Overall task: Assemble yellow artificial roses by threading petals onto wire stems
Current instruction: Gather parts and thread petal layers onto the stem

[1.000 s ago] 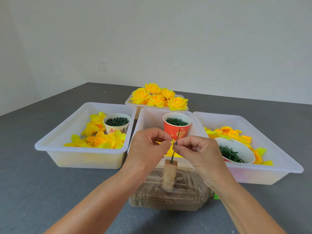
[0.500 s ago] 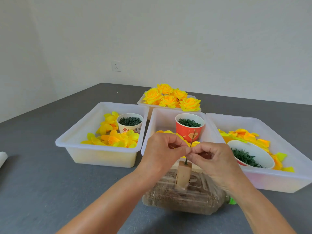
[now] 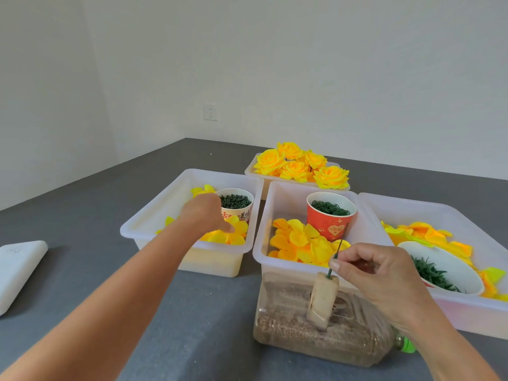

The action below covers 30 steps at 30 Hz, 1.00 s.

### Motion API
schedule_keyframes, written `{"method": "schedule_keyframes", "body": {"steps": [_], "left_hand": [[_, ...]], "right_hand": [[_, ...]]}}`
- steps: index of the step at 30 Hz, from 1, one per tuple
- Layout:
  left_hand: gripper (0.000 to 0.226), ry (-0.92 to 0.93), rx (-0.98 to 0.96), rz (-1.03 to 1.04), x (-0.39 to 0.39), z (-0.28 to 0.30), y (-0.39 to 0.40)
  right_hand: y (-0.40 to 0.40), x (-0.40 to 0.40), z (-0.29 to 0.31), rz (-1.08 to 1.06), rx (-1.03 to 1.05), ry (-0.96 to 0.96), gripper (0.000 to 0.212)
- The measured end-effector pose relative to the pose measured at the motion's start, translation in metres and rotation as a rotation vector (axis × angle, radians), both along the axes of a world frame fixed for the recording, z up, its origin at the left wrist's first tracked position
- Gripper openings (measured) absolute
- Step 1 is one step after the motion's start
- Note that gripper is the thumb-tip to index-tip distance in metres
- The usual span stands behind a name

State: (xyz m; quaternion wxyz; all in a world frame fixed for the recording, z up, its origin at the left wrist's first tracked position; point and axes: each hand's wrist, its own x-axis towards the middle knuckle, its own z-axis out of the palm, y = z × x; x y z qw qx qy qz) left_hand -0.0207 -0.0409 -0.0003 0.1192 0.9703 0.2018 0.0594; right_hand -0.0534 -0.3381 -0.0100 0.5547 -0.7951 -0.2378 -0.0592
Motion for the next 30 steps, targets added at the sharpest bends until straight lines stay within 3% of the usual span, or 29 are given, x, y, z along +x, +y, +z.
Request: {"method": "schedule_keyframes", "body": {"steps": [4,7,14,18,24,30], "left_hand": [[0.041,0.217,-0.048,-0.021,0.013,-0.011,0.006],[0.029,0.226,-0.071,0.006,0.015,-0.016,0.007],[0.028,0.205,-0.035,0.063,0.012,-0.004,0.013],[0.009,-0.004,0.007,0.090,0.003,0.010,0.018],[0.023,-0.029,-0.079,0.058,0.001,0.008,0.008],[0.018,-0.145,-0.177,0.084,0.001,0.002,0.002]], "right_hand": [[0.001,-0.002,0.002,-0.001,0.009,0.007,0.017],[0.002,-0.002,0.001,-0.004,0.012,0.023,0.016],[0.001,-0.003,0.002,-0.004,-0.002,0.020,0.016],[0.000,-0.003,0.002,-0.001,-0.003,0.024,0.017],[0.000,-0.003,0.001,0.015,-0.005,0.017,0.017],[0.000,-0.003,0.002,0.036,0.003,0.014,0.018]]}}
